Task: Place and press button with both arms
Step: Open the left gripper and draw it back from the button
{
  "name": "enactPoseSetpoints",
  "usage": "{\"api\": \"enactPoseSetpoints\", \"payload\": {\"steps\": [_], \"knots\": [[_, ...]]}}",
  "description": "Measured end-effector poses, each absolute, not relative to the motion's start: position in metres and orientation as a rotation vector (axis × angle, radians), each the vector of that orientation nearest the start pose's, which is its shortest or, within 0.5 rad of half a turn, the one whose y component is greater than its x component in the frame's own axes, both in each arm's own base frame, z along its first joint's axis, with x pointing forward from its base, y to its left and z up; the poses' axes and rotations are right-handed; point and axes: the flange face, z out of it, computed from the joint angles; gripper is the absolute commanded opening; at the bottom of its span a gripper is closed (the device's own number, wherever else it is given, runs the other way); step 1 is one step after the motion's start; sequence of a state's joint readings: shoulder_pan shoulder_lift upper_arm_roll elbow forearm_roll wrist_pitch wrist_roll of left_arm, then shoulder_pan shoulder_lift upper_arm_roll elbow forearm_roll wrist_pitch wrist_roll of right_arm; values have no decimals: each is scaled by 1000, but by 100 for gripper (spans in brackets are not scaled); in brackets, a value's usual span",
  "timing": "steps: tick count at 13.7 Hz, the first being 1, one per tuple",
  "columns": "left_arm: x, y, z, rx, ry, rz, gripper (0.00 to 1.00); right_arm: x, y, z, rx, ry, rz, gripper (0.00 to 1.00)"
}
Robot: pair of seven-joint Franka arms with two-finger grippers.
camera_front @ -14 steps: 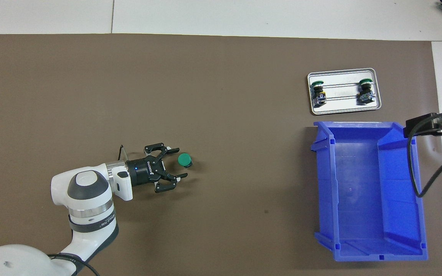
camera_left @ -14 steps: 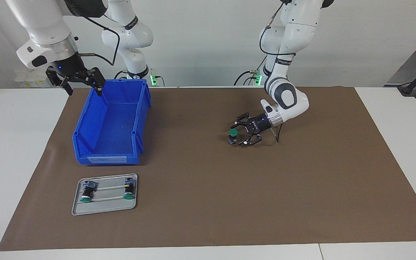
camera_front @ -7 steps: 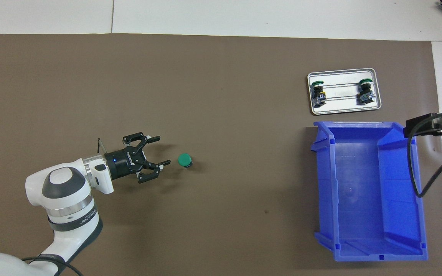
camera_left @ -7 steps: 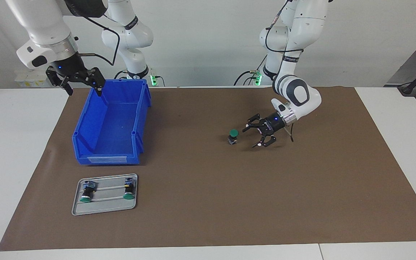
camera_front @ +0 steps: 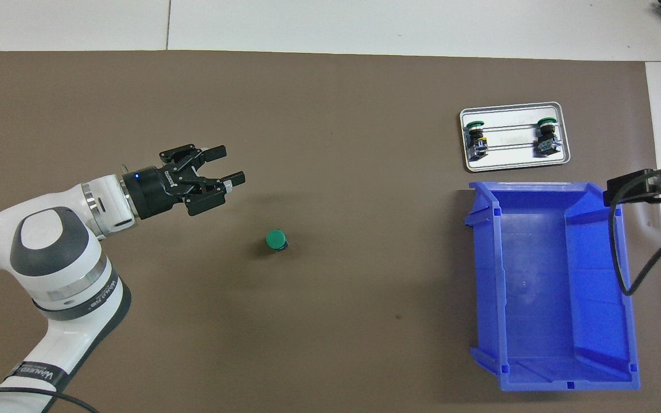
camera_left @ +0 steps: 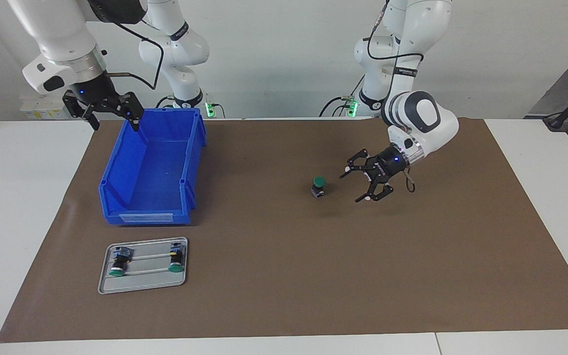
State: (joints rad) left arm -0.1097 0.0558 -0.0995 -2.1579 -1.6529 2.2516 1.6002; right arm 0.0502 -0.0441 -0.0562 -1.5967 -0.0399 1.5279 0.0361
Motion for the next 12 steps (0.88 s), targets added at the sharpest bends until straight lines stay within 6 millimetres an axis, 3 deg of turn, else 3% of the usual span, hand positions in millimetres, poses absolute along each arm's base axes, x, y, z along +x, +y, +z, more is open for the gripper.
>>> {"api": "enactPoseSetpoints", "payload": {"steps": [4,6,9,12], "knots": [[592,-148,490,2028,-410,775,83,536,-8,633,-3178,69,39,100],[604,-148,523,2151,-329,668,83,536,-8,633,-3178,69,39,100],[608,-154,560,2367,-251,528,84,536,-8,633,-3178,69,39,100],[597,-165,576,2598,-285,348,87,536,-8,633,-3178,69,39,100]]}}
